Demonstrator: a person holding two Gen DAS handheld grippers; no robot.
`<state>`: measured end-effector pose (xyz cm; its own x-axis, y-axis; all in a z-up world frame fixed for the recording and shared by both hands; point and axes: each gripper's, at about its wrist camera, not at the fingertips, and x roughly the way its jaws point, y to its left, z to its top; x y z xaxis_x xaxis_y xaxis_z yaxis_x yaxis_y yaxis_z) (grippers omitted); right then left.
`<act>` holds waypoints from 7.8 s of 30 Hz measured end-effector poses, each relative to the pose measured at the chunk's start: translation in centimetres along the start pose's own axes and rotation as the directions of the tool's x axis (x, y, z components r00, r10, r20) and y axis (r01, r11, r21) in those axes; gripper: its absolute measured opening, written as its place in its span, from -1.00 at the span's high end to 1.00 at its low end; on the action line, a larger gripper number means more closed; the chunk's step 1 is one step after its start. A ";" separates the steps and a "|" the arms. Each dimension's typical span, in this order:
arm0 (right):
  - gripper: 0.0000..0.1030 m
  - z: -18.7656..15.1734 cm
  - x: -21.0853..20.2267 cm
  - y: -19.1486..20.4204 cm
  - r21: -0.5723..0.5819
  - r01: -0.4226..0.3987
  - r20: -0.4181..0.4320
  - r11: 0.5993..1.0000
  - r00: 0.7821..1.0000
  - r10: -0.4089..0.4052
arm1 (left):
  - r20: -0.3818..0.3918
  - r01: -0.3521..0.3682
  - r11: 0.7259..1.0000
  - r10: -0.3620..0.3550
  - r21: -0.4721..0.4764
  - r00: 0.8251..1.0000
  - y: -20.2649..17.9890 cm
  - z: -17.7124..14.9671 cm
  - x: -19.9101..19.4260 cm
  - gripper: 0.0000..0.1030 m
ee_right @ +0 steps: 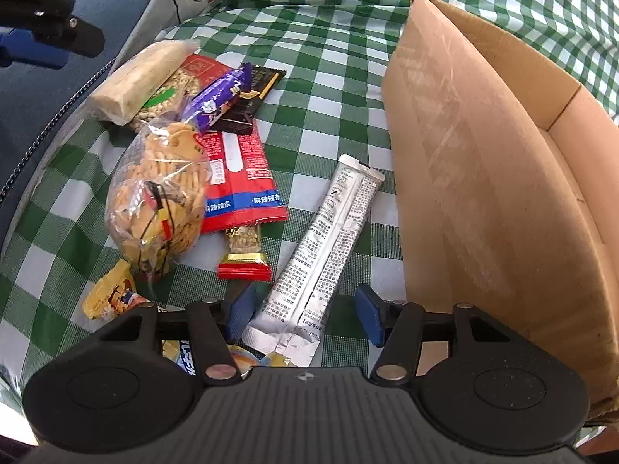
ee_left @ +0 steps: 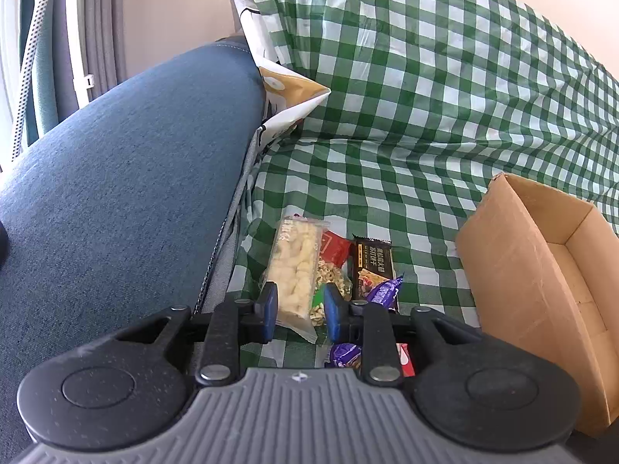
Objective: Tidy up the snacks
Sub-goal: 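Close the right gripper on the silver-wrapped bar while the left tool reaches the white puffed-rice bar, then close the left gripper on the white puffed-rice bar while the right gripper holds the silver bar, then lift both held bars up off the snack pile, then carry the white bar in the left gripper and silver bar in the right over the box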
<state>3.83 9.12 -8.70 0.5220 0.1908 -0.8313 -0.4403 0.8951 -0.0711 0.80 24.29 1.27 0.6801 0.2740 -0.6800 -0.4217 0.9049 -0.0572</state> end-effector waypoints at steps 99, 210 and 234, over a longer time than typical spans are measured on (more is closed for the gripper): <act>0.52 -2.3 -4.5 -0.8 -0.305 0.003 0.221 0.952 0.973 0.068 | -0.328 0.017 0.981 -0.081 -0.193 0.941 0.6 -0.9 0.4 0.23; 0.95 2.1 -10.2 -26.9 0.150 0.203 0.443 0.968 0.861 -0.249 | 0.074 0.501 0.865 -0.497 -0.036 0.864 -19.9 2.0 -2.2 0.23; 0.95 2.1 -10.3 -26.3 0.140 0.215 0.447 0.966 0.857 -0.256 | 0.079 0.523 0.852 -0.521 -0.014 0.850 -20.3 1.7 -2.6 0.23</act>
<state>11.59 -15.54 2.93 0.8865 0.1146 -0.4482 -0.2107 0.9626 -0.1705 8.63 5.77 5.41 0.8451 -0.2126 -0.4905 -0.0121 0.9097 -0.4152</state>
